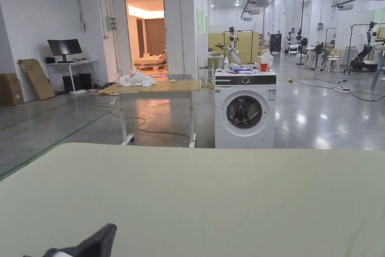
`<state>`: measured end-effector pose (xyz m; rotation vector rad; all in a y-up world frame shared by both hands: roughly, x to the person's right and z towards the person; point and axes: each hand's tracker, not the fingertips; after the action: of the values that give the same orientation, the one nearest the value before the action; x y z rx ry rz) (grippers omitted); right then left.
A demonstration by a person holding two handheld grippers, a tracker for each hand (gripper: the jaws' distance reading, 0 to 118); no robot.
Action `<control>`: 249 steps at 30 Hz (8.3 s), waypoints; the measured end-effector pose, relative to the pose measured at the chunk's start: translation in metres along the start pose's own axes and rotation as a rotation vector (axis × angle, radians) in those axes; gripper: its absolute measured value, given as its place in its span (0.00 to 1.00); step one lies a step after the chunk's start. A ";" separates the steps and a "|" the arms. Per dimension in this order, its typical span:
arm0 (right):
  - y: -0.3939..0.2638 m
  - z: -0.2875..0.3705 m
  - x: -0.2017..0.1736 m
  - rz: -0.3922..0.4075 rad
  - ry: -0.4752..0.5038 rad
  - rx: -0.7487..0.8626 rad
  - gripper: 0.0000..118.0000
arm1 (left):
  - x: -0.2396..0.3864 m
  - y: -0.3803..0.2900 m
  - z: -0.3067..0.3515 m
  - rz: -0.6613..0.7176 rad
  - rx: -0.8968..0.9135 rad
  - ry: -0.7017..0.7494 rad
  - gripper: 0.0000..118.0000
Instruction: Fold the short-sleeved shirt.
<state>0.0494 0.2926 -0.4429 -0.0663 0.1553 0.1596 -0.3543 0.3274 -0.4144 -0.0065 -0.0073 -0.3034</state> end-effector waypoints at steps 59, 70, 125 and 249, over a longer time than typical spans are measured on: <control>-0.028 -0.059 -0.112 -0.141 0.372 -0.098 0.00 | -0.142 -0.186 -0.044 0.260 -0.560 0.053 0.72; -0.061 -0.055 -0.076 -0.194 0.254 -0.261 0.00 | -0.183 -0.302 -0.152 0.476 -0.866 0.043 0.73; -0.103 0.054 0.040 -0.431 -0.089 -0.285 0.00 | 0.259 -0.081 -0.135 0.328 -0.454 -1.082 0.60; 0.286 -0.191 0.125 -0.072 -0.110 0.047 0.00 | -0.156 0.163 -0.180 0.294 0.048 -0.010 0.00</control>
<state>0.0959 0.5790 -0.6665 -0.0161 0.0464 0.0879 -0.4532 0.5286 -0.5963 0.0381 -0.0234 -0.0097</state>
